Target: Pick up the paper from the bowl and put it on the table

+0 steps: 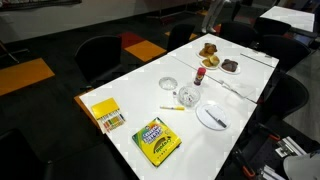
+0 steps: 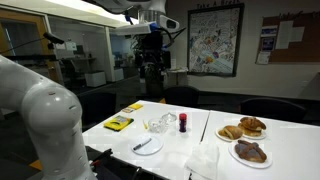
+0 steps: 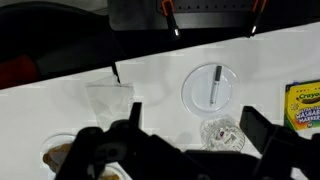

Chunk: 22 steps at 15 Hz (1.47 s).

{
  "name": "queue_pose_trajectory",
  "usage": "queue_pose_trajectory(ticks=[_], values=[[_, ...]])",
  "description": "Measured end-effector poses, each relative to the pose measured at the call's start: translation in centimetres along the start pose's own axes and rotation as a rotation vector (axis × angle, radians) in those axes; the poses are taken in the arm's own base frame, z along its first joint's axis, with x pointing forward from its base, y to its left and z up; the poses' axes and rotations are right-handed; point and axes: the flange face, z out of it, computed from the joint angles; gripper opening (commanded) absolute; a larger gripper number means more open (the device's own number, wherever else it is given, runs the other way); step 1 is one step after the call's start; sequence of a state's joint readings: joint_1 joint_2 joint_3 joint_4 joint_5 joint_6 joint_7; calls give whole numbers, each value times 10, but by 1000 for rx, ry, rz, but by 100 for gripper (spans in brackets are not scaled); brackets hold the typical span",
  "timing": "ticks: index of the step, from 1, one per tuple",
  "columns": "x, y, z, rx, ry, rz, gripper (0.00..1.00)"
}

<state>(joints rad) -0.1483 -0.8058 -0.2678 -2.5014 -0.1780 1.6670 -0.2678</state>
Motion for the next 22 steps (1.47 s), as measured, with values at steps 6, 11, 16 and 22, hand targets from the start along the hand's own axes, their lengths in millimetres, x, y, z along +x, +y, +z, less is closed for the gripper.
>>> queue_pose_trajectory(ticks=[6, 11, 16, 22], values=[[0, 0, 0, 0, 0, 0, 100], [0, 0, 0, 0, 0, 0, 100], [0, 0, 0, 0, 0, -1, 100], [31, -12, 5, -61, 53, -106, 100]])
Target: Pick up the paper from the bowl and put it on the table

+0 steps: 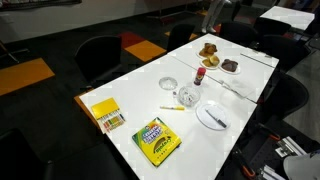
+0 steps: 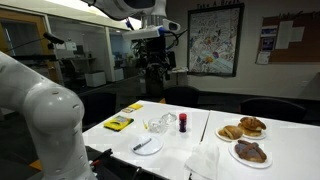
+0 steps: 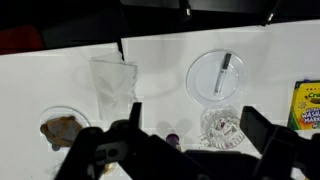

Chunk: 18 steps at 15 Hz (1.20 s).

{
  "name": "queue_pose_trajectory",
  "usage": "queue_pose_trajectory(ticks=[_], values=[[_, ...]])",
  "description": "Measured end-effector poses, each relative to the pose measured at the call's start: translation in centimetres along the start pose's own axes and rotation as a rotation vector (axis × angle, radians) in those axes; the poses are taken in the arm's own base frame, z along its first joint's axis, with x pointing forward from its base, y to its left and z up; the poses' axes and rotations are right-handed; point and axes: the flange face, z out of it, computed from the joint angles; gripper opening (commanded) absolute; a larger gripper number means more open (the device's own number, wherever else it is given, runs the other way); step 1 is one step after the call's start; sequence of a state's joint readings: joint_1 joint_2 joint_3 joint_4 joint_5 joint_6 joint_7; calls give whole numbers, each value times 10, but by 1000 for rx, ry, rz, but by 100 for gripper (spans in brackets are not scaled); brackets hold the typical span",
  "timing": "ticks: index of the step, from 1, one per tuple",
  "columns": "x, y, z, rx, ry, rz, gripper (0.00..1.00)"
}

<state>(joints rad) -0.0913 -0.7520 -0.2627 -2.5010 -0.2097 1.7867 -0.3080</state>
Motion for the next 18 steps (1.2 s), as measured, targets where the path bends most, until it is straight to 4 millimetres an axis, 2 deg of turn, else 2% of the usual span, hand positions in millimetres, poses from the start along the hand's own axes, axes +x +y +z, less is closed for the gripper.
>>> queue_pose_trajectory(ticks=[6, 9, 13, 16, 18], values=[[46, 14, 29, -77, 71, -264, 100], [75, 12, 49, -100, 120, -421, 100], [113, -18, 71, -94, 162, -552, 100], [140, -44, 78, -65, 166, -597, 100], [149, -49, 79, -65, 161, -609, 100]])
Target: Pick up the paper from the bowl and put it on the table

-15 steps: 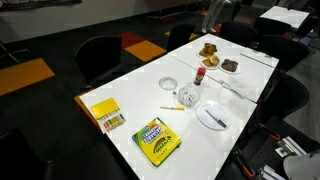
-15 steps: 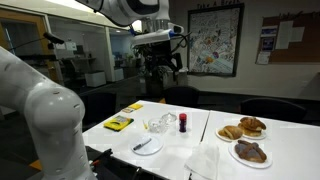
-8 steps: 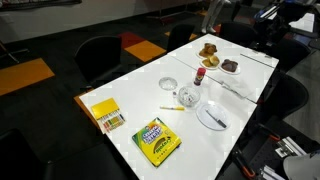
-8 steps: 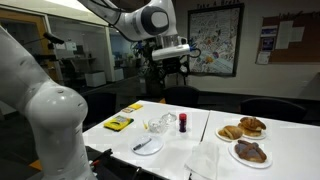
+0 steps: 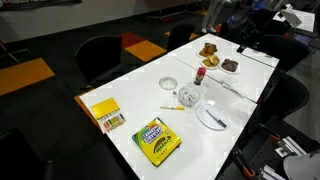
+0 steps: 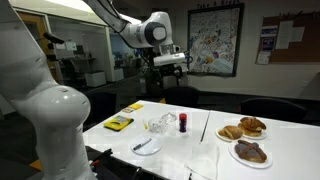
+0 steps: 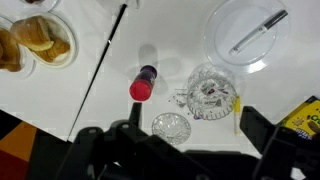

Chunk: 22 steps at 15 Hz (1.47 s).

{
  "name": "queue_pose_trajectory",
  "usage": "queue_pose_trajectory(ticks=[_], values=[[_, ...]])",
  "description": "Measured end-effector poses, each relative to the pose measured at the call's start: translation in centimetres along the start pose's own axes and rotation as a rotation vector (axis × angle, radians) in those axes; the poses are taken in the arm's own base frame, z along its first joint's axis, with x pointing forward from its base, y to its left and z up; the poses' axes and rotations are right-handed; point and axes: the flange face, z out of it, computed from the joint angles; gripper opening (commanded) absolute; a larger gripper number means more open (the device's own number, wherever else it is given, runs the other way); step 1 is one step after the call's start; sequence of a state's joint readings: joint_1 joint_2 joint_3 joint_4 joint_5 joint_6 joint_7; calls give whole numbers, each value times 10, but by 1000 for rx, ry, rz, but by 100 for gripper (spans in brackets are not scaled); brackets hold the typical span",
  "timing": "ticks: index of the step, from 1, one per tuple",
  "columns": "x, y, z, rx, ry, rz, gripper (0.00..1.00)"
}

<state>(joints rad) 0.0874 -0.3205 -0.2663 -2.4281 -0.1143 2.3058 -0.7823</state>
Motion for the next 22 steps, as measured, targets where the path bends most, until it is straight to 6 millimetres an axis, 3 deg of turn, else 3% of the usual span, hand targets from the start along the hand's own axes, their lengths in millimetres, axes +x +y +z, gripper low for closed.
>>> queue_pose_trajectory(ticks=[8, 14, 18, 22], values=[[2, 1, -1, -2, 0, 3, 100], [4, 2, 8, -8, 110, 204, 100], [14, -3, 19, 32, 208, 298, 100], [30, -19, 48, 175, 245, 363, 100]])
